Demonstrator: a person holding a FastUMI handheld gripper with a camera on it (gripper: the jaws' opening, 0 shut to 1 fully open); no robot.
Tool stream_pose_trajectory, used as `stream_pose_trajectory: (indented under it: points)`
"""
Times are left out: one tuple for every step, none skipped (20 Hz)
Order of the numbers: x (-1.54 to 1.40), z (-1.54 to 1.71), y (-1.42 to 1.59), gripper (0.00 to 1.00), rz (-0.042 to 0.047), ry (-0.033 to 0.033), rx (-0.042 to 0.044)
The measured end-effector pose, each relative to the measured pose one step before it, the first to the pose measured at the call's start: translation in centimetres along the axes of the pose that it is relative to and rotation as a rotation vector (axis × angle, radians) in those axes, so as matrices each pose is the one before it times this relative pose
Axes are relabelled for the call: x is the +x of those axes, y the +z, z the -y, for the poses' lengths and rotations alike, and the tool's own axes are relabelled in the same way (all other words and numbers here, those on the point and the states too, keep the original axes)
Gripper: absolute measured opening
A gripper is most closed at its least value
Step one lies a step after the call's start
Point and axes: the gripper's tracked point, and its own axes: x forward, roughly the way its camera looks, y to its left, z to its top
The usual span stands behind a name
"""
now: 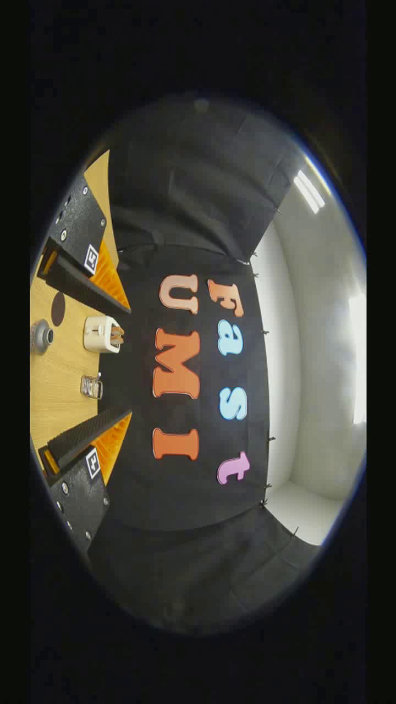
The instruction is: Take the bottle from table, then pour the juice into the cup, finally place the bottle on the coaster
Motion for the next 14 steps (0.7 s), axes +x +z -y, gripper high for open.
stream_pose_trajectory:
  points:
    - [0.017,-0.094,-0.004,0.98,-0.00112,0.0023,0.00105]
    - [0.075,-0.123,-0.01,0.98,-0.00044,0.00291,0.00089]
    - [0.141,-0.089,0.045,0.98,0.00004,0.00145,0.00014]
    - [0.06,-0.023,0.009,0.98,0.00064,0.0013,-0.001]
    - [0.071,-0.067,-0.047,0.98,-0.00147,0.00088,-0.00129]
    - [0.035,-0.12,-0.078,0.98,-0.00128,0.00162,-0.00007]
    - [0.026,-0.078,-0.043,0.98,-0.00276,0.00171,-0.00117]
    - [0.072,-0.015,-0.085,0.98,-0.00221,0.00074,0.00023]
    - [0.078,-0.042,0.01,0.98,0.00007,0.00164,0.00032]
    - [0.007,-0.033,-0.001,0.98,-0.00023,-0.0005,0.00069]
    - [0.065,-0.018,-0.063,0.98,-0.0014,0.0002,0.00144]
    - [-0.048,-0.113,-0.143,0.98,-0.00264,0.0012,0.00347]
    - [-0.034,-0.147,-0.19,0.98,-0.00408,0.0047,0.00441]
    - [-0.014,-0.07,-0.281,0.98,-0.00528,0.00507,0.00351]
